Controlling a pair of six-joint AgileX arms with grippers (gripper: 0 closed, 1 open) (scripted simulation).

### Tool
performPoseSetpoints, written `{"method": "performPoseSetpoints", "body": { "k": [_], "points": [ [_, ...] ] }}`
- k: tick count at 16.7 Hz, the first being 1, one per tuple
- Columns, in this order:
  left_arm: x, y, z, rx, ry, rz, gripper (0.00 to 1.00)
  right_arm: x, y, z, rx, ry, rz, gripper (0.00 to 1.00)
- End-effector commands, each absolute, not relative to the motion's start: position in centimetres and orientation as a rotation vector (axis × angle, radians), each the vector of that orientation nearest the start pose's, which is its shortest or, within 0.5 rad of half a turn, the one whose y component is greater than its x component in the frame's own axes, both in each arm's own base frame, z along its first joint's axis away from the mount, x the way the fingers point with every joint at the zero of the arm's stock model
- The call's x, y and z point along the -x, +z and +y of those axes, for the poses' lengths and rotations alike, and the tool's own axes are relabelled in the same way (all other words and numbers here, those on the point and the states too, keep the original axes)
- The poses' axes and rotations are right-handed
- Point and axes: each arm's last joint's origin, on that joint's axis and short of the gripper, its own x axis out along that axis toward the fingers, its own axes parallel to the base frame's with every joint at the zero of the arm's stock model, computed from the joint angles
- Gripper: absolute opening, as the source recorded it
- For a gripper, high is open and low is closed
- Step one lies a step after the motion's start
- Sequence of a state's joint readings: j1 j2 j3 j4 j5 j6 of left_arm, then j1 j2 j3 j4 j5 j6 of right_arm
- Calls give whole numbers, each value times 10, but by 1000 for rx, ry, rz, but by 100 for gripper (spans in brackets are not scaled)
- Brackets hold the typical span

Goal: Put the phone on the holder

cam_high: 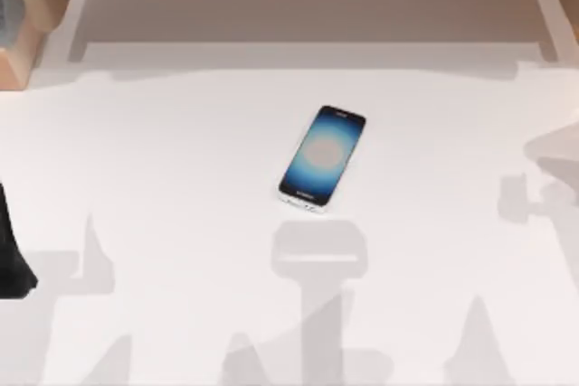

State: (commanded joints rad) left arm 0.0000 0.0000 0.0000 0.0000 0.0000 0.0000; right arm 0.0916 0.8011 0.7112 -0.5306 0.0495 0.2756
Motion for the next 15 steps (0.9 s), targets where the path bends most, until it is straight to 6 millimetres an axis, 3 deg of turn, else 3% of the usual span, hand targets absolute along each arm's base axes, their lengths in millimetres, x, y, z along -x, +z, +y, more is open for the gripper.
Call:
{"method": "performPoseSetpoints", "body": {
  "k": [3,6,11,15],
  "points": [
    [-106,160,-1,0,0,0,100,-226,282,30,-250,-116,904,100],
    [-106,160,-1,0,0,0,100,-288,274,56,-241,-212,1177,100],
    [-106,160,-1,0,0,0,100,-379,228,123,-169,-372,1495,100],
    [-106,160,-1,0,0,0,100,-420,190,188,-142,-438,1568,100]
  ]
}}
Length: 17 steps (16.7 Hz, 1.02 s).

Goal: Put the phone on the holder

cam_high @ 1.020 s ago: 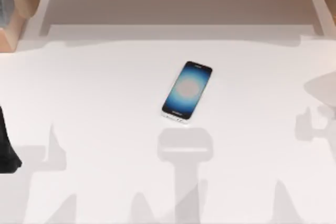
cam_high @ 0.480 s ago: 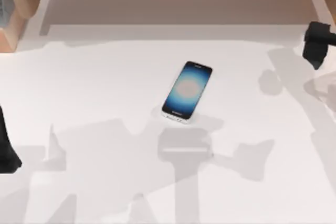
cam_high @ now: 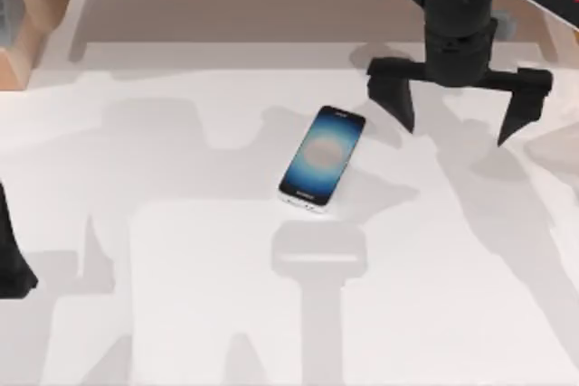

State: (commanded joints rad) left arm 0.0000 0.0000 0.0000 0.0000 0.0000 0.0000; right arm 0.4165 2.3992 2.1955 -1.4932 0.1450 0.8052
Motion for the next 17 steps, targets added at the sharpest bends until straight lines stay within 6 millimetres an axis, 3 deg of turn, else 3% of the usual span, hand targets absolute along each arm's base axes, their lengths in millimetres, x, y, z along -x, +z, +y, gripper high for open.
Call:
{"method": "performPoseSetpoints", "body": {
  "k": [4,8,11,17],
  "points": [
    [-106,160,-1,0,0,0,100,-433,170,246,-189,-423,1533,100],
    [-106,160,-1,0,0,0,100,-428,168,285,-268,-366,1475,100],
    [-106,160,-1,0,0,0,100,-424,171,299,-305,-336,1449,100],
    [-106,160,-1,0,0,0,100,-425,173,297,-311,-337,1445,100]
  ]
}}
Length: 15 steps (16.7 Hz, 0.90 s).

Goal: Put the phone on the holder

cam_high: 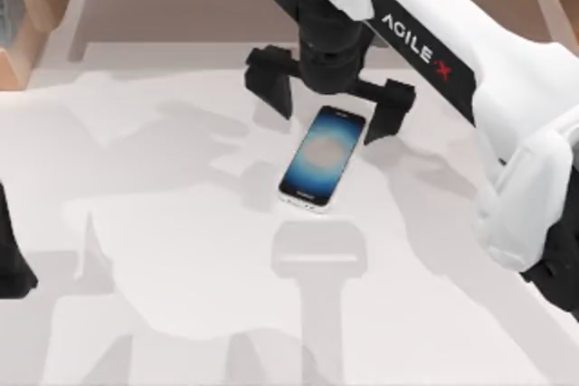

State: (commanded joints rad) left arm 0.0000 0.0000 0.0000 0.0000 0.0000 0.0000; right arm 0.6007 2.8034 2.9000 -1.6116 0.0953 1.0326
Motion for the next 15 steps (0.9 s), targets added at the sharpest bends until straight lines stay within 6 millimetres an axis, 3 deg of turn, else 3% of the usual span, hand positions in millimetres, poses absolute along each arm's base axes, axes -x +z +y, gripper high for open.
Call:
{"method": "performPoseSetpoints", "body": {
  "k": [4,11,15],
  "points": [
    [-106,160,-1,0,0,0,100,-428,161,299,-312,-330,1442,100],
    [-106,160,-1,0,0,0,100,-433,100,298,-304,-338,1452,100],
    [-106,160,-1,0,0,0,100,-433,93,298,-307,-335,1448,100]
  ]
}}
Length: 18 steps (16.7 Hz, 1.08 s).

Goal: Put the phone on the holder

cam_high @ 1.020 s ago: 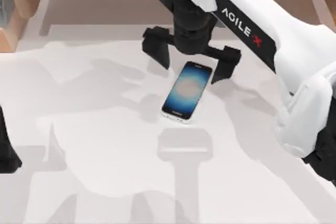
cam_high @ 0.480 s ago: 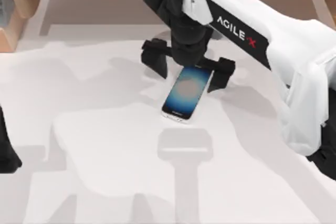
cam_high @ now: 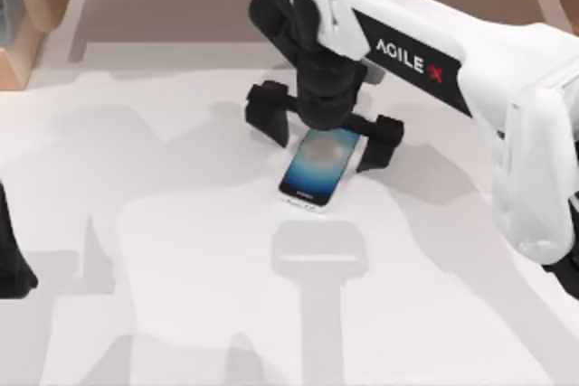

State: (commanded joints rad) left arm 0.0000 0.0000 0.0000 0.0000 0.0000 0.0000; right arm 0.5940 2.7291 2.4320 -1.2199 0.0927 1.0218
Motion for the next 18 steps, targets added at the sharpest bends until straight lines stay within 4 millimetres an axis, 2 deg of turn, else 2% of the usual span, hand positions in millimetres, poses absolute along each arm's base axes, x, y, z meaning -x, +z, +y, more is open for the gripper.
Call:
{"method": "performPoseSetpoints", "body": {
  "k": [2,15,18],
  "points": [
    [-106,160,-1,0,0,0,100,-433,93,298,-307,-335,1448,100],
    [-106,160,-1,0,0,0,100,-433,93,298,-307,-335,1448,2],
    [-106,160,-1,0,0,0,100,-433,93,298,-307,-335,1448,0]
  ]
}}
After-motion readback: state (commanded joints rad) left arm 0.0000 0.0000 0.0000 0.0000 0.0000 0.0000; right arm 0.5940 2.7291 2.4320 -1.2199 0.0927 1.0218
